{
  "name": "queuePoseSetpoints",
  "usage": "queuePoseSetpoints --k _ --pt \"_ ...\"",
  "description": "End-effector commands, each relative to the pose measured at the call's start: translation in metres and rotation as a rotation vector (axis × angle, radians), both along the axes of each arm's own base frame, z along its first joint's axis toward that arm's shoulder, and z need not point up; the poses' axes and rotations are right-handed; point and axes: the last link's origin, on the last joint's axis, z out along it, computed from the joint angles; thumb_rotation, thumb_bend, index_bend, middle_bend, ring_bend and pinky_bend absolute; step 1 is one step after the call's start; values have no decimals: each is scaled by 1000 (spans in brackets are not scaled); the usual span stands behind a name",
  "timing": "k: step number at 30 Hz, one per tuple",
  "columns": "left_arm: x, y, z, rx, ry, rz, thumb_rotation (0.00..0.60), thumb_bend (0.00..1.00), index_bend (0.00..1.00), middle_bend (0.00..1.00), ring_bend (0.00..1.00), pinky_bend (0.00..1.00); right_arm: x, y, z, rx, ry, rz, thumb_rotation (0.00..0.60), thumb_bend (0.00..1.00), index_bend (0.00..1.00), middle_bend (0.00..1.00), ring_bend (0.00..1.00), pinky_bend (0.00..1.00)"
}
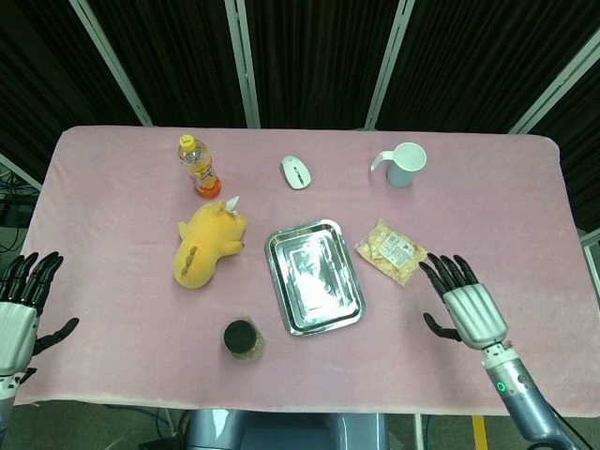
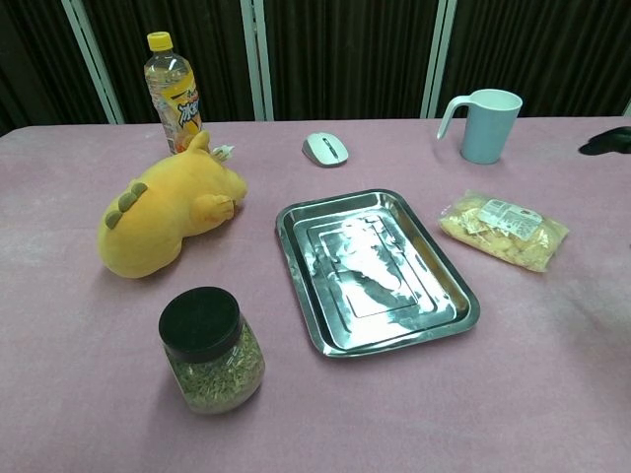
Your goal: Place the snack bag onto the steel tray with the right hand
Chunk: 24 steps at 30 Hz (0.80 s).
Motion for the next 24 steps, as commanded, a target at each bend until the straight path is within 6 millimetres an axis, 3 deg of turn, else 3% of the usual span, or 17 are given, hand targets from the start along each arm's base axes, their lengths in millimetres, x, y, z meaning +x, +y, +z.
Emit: queuePoseSetpoints --k 1,15,24 --pt "-1 -1 -1 1 6 2 600 45 0 84 19 63 22 -32 -21 54 4 10 523 397 0 14 0 0" --pt "-11 13 -5 9 36 72 600 45 0 84 19 63 33 -110 -61 124 2 -79 522 349 0 14 0 0" --pt "-15 23 -8 17 50 111 600 45 0 84 19 63 35 -140 -82 173 1 -130 523 349 0 14 0 0"
